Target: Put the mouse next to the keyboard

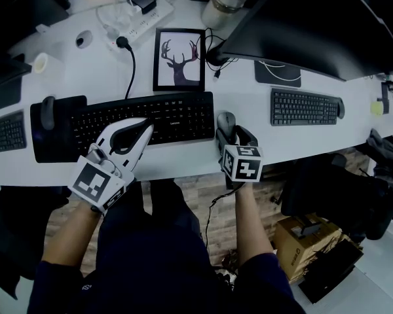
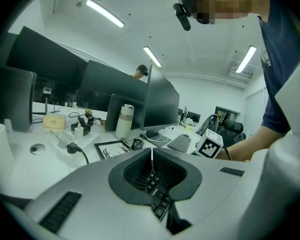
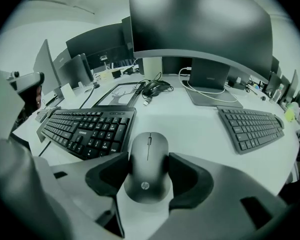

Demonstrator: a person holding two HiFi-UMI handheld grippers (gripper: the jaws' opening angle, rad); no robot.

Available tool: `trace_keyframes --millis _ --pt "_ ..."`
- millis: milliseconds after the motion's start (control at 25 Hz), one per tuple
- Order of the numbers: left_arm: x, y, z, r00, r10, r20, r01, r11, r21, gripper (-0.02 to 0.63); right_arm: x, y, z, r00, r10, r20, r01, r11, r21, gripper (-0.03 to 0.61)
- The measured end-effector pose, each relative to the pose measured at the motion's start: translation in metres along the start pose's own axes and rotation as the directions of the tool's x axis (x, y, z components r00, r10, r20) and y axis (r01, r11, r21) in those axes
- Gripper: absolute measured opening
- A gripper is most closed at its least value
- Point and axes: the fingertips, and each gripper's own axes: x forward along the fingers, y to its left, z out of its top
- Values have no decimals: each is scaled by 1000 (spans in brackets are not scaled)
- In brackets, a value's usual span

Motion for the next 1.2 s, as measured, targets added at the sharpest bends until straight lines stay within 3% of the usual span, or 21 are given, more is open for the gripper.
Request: trace_keyframes --millis 1200 --pt "-12 -12 7 1000 -5 -8 6 999 36 38 1 0 0 1000 -18 26 18 1000 15 265"
